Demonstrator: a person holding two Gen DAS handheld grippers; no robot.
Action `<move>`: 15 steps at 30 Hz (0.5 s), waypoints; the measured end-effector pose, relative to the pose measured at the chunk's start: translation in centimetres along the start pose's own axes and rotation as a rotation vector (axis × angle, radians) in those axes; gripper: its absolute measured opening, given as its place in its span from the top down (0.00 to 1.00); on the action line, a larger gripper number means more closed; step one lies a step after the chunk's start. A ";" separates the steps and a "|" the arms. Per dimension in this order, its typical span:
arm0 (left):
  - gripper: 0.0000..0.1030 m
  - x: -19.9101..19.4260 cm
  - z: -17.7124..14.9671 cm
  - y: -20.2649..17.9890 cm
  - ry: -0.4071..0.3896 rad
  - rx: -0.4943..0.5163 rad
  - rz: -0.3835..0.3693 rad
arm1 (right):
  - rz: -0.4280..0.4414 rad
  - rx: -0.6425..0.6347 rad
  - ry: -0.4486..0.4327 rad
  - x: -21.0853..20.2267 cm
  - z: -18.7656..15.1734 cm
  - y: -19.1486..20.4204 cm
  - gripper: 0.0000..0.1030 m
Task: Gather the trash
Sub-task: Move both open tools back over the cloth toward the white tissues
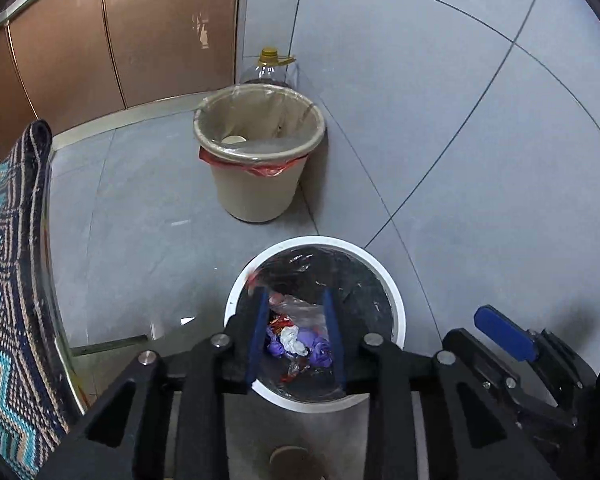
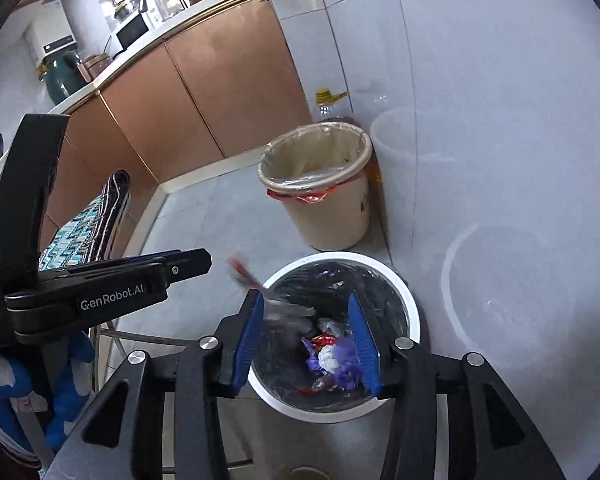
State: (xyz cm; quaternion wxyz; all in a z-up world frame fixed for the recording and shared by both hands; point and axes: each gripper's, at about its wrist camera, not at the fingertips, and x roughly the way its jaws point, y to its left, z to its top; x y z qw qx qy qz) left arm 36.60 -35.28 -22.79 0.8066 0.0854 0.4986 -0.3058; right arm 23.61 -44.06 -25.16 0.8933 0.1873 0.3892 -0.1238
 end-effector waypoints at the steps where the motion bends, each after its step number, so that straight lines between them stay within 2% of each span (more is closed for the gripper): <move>1: 0.73 -0.4 -0.2 -0.1 -0.011 0.003 0.002 | -0.003 0.001 -0.001 -0.2 -0.1 0.1 0.56; 6: 0.73 -2.4 -0.6 -0.6 -0.070 0.010 0.037 | -0.014 -0.002 -0.020 -1.2 -0.2 0.5 0.51; 15: 0.73 -8.7 -2.2 -2.2 -0.225 0.046 0.121 | -0.024 -0.045 -0.094 -5.3 -0.2 2.3 0.49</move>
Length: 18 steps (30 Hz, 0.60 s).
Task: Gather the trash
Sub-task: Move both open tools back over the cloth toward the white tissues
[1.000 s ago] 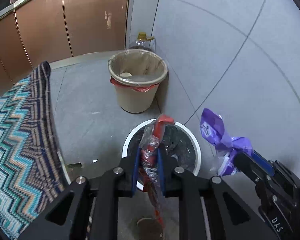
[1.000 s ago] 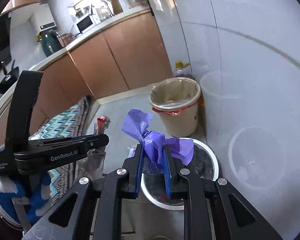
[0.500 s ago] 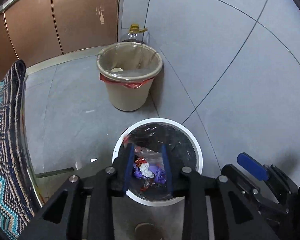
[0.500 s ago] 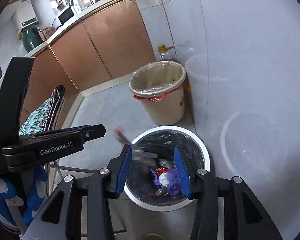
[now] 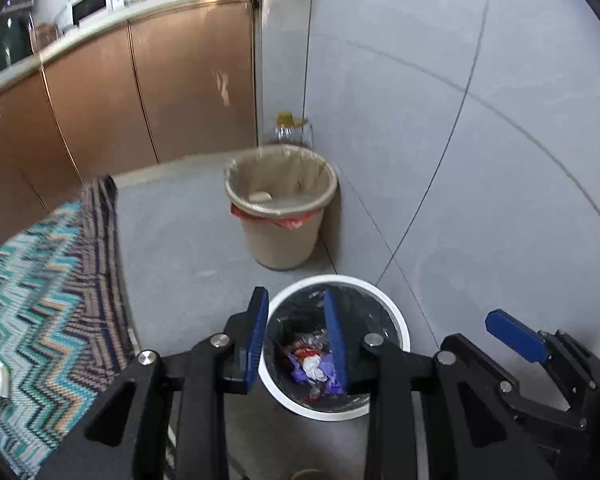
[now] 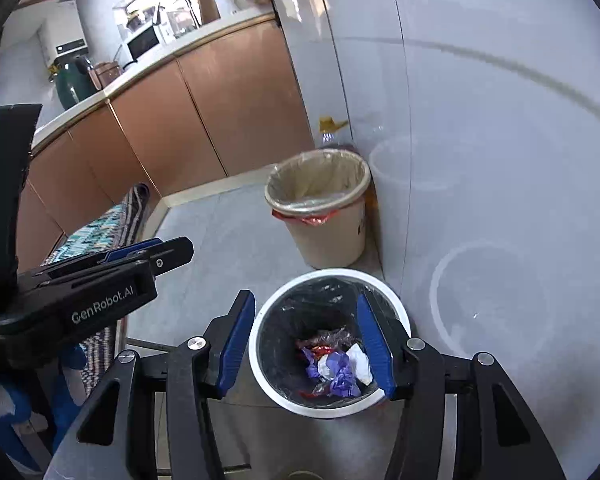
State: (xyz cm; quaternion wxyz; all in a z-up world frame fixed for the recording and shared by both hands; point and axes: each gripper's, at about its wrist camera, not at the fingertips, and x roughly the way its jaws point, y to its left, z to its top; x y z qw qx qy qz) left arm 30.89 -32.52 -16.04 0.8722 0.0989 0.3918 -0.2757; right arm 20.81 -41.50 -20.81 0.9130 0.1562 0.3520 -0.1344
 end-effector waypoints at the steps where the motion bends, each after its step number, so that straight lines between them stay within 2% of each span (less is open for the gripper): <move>1: 0.73 -0.9 -0.1 -0.2 -0.021 0.010 0.014 | -0.001 -0.005 -0.008 -0.4 0.1 0.2 0.48; 8: 0.69 -6.4 -1.2 -0.3 -0.136 0.032 0.063 | 0.003 -0.032 -0.070 -4.2 0.3 1.6 0.46; 18: 0.68 -12.8 -3.1 0.8 -0.245 0.021 0.089 | 0.019 -0.071 -0.143 -9.1 0.4 4.1 0.43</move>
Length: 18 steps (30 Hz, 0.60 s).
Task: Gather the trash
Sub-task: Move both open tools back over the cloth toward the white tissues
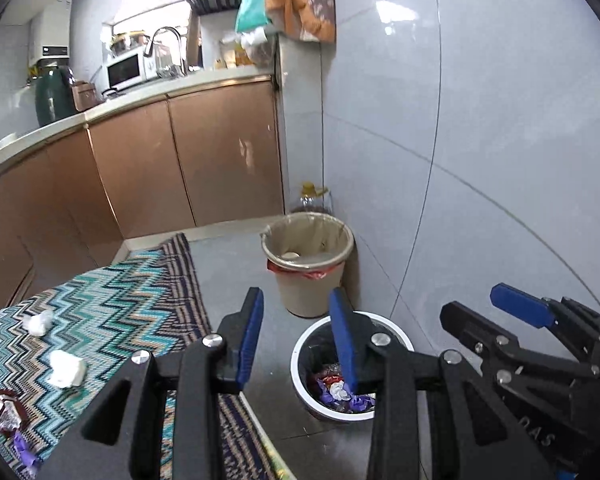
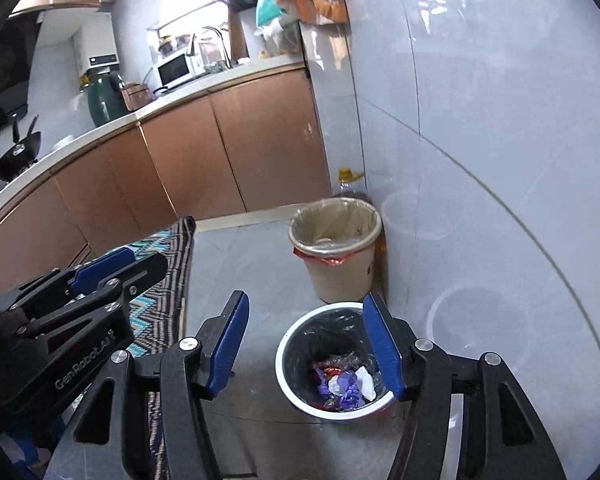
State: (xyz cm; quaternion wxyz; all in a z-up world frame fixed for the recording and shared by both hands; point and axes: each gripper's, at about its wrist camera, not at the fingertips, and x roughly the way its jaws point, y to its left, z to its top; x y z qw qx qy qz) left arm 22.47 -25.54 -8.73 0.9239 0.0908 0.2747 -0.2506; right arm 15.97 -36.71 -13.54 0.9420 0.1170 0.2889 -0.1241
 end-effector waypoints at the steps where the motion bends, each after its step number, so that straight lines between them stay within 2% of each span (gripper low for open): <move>1: 0.68 -0.6 -0.1 0.2 -0.007 -0.004 0.002 | 0.001 -0.006 -0.005 -0.4 0.0 0.3 0.43; 9: 0.67 -5.5 -0.9 3.9 -0.057 -0.048 0.023 | 0.027 -0.069 -0.035 -3.5 0.3 3.6 0.43; 14: 0.66 -7.3 -1.0 8.6 -0.062 -0.084 0.052 | 0.070 -0.119 -0.041 -4.4 0.7 6.6 0.42; 17: 0.65 -7.9 -1.0 12.4 -0.062 -0.110 0.096 | 0.110 -0.154 -0.034 -4.3 1.1 9.0 0.42; 18: 0.62 -7.9 -1.0 13.5 -0.061 -0.117 0.110 | 0.120 -0.164 -0.033 -4.3 1.1 9.8 0.42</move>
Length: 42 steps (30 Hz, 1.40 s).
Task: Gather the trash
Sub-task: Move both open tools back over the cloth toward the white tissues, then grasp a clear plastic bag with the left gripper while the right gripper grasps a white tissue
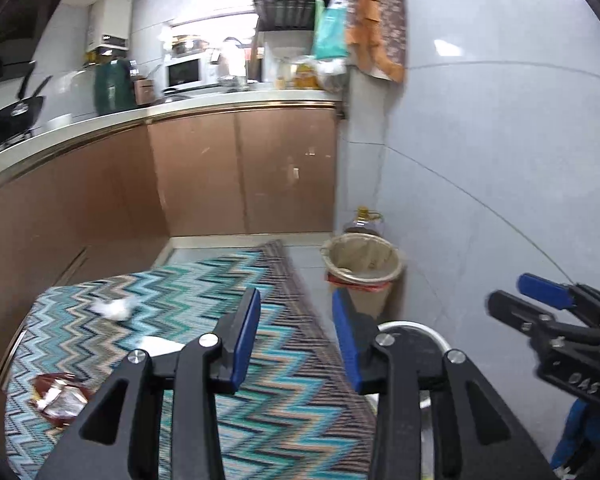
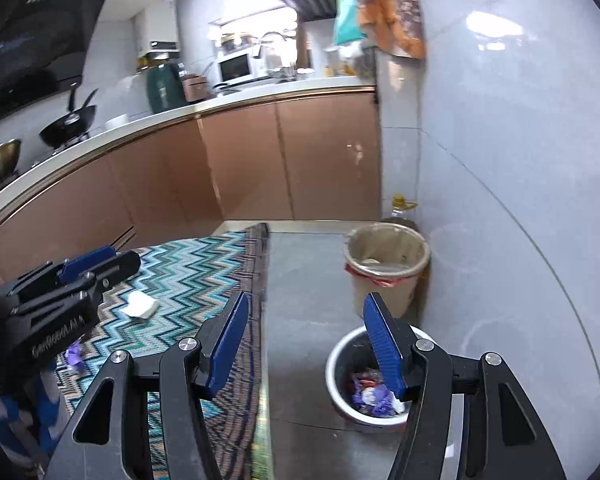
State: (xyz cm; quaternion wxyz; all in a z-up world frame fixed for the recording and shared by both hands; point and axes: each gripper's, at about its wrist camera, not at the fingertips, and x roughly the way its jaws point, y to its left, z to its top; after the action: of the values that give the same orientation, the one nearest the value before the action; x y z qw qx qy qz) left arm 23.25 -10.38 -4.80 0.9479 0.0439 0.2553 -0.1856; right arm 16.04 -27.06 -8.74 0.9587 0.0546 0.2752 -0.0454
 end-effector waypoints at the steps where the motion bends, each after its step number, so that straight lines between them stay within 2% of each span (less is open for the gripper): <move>1: 0.58 0.1 0.1 1.3 0.003 -0.010 0.015 | 0.014 -0.011 0.001 0.2 0.3 0.8 0.42; 2: 0.53 0.4 0.3 3.1 0.008 -0.027 0.035 | 0.027 -0.021 0.003 0.5 0.6 1.4 0.42; 6: 0.53 2.0 0.4 9.0 0.048 -0.083 0.088 | 0.098 -0.067 0.020 2.2 1.8 4.5 0.42; 13: 0.52 8.4 -0.4 20.1 0.219 -0.243 0.139 | 0.297 -0.193 0.104 8.6 2.7 11.6 0.41; 16: 0.52 11.4 -1.2 23.1 0.293 -0.298 0.135 | 0.379 -0.240 0.150 11.8 2.3 14.6 0.36; 20: 0.52 15.8 -2.2 26.6 0.381 -0.380 0.144 | 0.454 -0.289 0.214 16.5 1.5 17.9 0.35; 27: 0.52 21.4 -3.2 30.2 0.474 -0.508 0.152 | 0.538 -0.341 0.323 23.4 -0.6 21.6 0.35; 32: 0.52 23.7 -3.4 30.5 0.502 -0.513 0.159 | 0.563 -0.373 0.363 26.4 -1.6 23.0 0.35; 37: 0.52 24.9 -3.4 29.5 0.505 -0.473 0.178 | 0.586 -0.402 0.387 27.6 -2.5 24.1 0.36; 39: 0.54 25.1 -3.5 29.1 0.501 -0.461 0.178 | 0.596 -0.415 0.397 27.8 -2.8 24.4 0.46; 41: 0.60 25.3 -3.6 28.7 0.501 -0.448 0.180 | 0.606 -0.424 0.409 28.0 -3.2 24.6 0.60; 42: 0.62 25.3 -3.6 28.6 0.500 -0.446 0.182 | 0.606 -0.432 0.414 28.0 -3.5 24.7 0.64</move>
State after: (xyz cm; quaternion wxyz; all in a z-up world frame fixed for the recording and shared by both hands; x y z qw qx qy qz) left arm 52.49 8.43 -20.93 0.8548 -0.0977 0.5091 -0.0232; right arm 40.74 -3.76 -24.62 0.8427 -0.0610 0.4367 0.3089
